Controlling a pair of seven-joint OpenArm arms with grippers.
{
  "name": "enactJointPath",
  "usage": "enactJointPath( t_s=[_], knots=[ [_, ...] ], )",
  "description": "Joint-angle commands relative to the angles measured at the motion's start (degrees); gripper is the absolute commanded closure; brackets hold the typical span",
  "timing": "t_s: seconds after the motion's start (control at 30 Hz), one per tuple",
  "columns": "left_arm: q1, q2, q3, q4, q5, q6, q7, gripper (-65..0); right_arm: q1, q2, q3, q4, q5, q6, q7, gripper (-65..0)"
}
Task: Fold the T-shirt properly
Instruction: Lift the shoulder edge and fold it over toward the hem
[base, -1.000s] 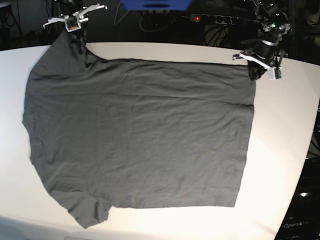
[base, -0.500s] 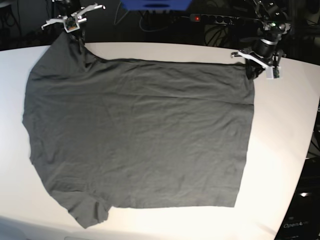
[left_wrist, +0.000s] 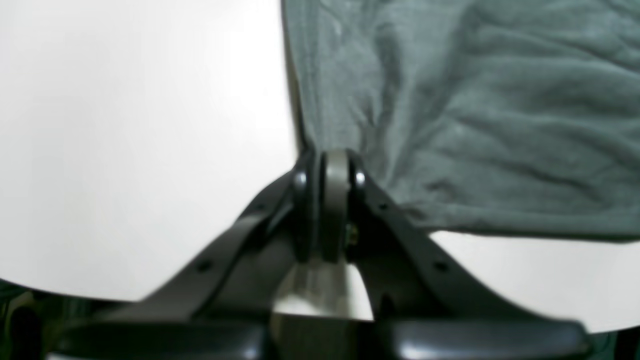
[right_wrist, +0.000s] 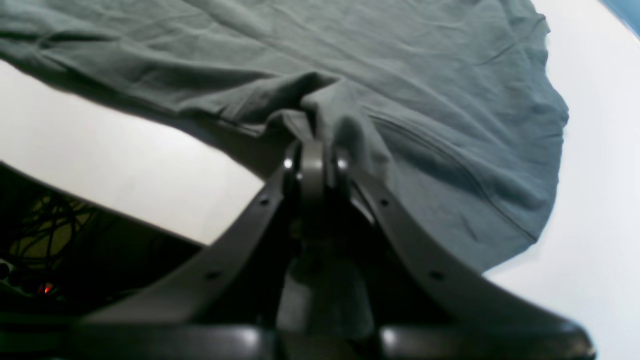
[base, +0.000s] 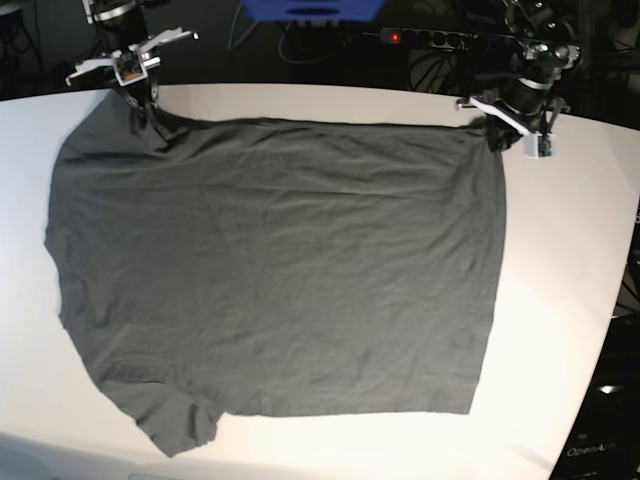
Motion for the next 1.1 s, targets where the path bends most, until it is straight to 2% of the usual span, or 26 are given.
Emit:
enactJointPath(
  t_s=[0.0, 0.13, 0.3, 0.57, 0.67, 0.8, 1.07],
  knots=[
    [-0.55, -0.06, -0.08, 1.31, 0.65, -0.10, 1.86, -3.1, -0.33, 1.32, 0.33, 1.14, 0.50, -0.46, 1.36, -0.4],
    [-2.57, -0.23, -0.08, 3.07, 0.65, -0.10, 4.94, -3.1, 2.13, 2.38, 0.24, 1.14, 0.50, -0.46, 1.36, -0.4],
    [-4.85, -0.23, -0.08, 5.18, 0.65, -0.10, 8.10, -2.9, 4.76, 4.58, -0.02, 1.58, 0.50, -0.46, -1.19, -0.4],
    [-9.69, -0.14, -0.08, 5.53, 1.09, -0.10, 13.55, -2.9, 11.01, 4.84, -0.20, 1.58, 0.50, -0.37, -5.59, -0.4],
    [-11.01, -0.14, 0.00, 5.53, 0.83, -0.10, 15.31, -2.9, 13.82, 5.19, -0.02, 1.58, 0.50, 2.53, -7.34, -0.4],
    [-12.24, -0.06, 0.00, 5.53, 0.74, -0.10, 16.02, -2.9, 18.13, 3.35, 0.33, 1.58, 0.50, 7.45, -10.24, -0.4],
    [-14.44, -0.06, 0.00, 7.20, 0.74, -0.10, 16.02, -2.9, 24.28, 3.52, -0.02, 1.58, 0.50, 8.07, -15.08, -0.4]
  ],
)
